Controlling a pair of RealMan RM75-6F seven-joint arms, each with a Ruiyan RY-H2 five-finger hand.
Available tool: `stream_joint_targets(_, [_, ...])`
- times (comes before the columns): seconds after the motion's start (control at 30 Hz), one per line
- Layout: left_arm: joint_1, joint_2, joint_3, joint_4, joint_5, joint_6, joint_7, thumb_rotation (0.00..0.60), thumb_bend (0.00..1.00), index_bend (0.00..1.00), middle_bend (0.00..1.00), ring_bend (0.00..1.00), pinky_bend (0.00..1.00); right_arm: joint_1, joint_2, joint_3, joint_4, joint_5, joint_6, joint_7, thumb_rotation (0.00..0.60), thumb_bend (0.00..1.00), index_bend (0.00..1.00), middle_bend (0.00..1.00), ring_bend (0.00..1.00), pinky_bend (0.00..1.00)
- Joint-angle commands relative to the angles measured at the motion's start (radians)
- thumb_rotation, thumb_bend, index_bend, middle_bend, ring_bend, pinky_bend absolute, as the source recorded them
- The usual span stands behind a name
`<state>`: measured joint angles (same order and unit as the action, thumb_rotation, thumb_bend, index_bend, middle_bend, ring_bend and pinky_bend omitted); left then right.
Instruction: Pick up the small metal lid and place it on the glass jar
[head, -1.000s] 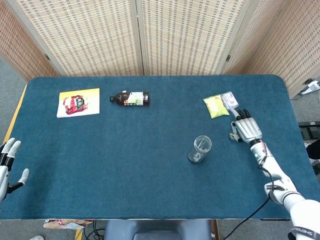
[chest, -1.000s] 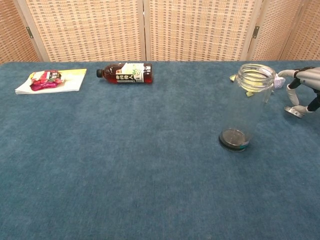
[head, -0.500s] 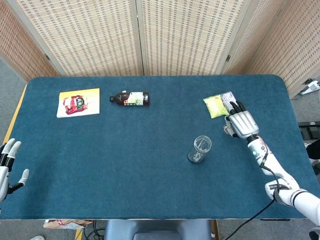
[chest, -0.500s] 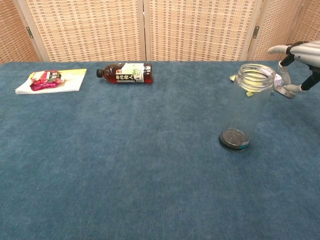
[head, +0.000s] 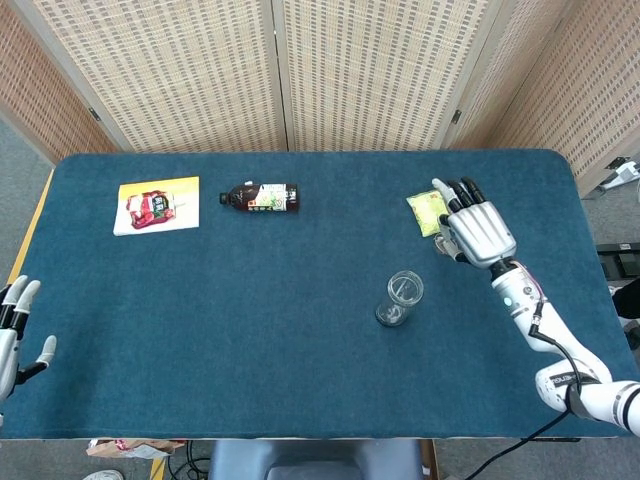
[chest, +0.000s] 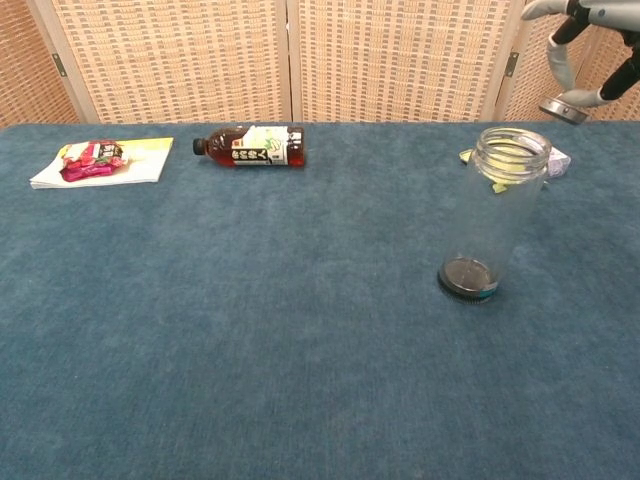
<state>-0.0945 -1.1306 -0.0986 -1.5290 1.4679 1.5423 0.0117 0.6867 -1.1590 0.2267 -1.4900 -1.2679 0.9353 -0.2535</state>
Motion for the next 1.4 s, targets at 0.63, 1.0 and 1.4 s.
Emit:
stream_joint_targets(0.63, [-0.004,0.000,-0.008,-0.004,-0.024,-0.015,0.009,0.600,0.35,0.00,0.02,0.00,0.08,-0.008,0.106,-0.003,-0.233,0.014,0.072,-0.101,0.600,0.39,0.64,0.02,0.00,0.00])
stream_joint_targets(1.0, [-0.005,0.000,-0.012,-0.006,-0.034,-0.019,0.009,0.600,0.35,0.00,0.02,0.00,0.08,-0.016,0.127,-0.023,-0.311,-0.015,0.094,-0.130,0.600,0.38,0.64,0.02,0.00,0.00])
stream_joint_targets(1.4, [0.002,0.008,-0.008,-0.016,-0.022,-0.006,-0.005,0.600,0.35,0.00,0.02,0.00,0.08,-0.010,0.115,-0.046,-0.374,-0.031,0.099,-0.198,0.600,0.38,0.64,0.02,0.00,0.00])
